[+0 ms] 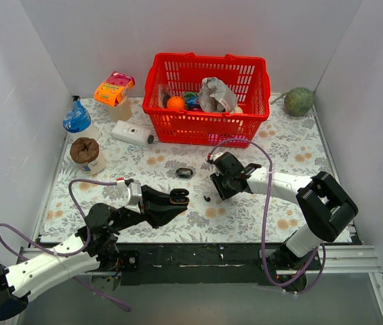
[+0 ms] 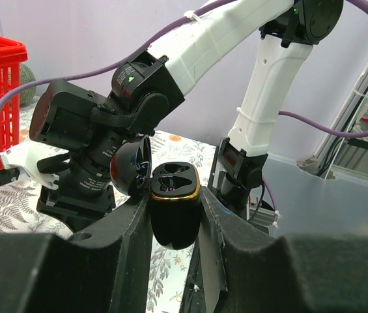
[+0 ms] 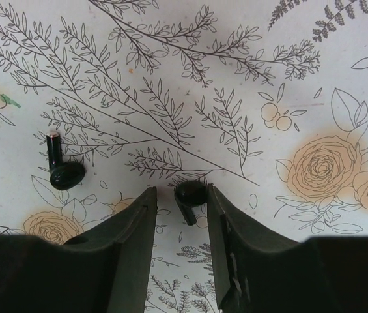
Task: Insert the wireless bluetooth earbuds into the charging case
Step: Pick up the earbud from the center of the board.
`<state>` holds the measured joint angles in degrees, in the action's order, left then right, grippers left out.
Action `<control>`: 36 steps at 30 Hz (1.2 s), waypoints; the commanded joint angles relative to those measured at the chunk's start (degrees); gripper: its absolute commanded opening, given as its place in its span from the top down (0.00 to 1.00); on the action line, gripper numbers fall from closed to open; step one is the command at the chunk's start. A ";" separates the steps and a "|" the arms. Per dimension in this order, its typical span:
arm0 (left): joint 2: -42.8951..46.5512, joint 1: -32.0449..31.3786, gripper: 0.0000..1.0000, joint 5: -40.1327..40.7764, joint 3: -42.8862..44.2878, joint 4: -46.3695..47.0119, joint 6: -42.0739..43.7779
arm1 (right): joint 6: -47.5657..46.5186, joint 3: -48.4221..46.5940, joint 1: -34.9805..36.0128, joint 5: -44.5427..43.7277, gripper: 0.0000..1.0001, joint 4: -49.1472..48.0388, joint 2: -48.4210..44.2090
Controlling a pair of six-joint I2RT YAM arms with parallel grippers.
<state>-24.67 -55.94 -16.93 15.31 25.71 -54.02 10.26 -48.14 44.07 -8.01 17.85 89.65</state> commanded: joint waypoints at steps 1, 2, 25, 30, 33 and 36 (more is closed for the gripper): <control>0.76 -0.04 1.00 0.40 -0.90 0.30 -0.30 | -0.86 -0.29 0.57 -1.39 0.56 2.28 2.64; 0.67 0.04 1.00 0.40 -0.81 0.21 -0.30 | -0.94 -0.11 0.57 -1.57 0.56 2.37 2.73; 0.67 -0.04 1.00 0.14 -0.55 -0.40 -0.56 | 2.04 2.96 0.75 -2.45 0.89 -0.35 -3.68; 0.58 -0.04 1.00 0.49 -0.19 -0.32 0.05 | 3.89 4.19 0.66 -0.87 0.93 -4.74 -12.81; -0.03 -0.04 1.00 1.02 0.16 0.56 0.58 | 4.42 3.93 0.66 1.32 0.94 -7.29 -21.76; -1.08 -0.04 1.00 1.46 0.42 2.14 1.28 | 4.59 3.14 0.66 3.61 0.97 -9.93 -27.31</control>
<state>-24.64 -55.94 -16.73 14.59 25.82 -54.17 13.65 -43.46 44.86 -7.40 14.11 69.49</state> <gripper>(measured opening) 0.277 0.273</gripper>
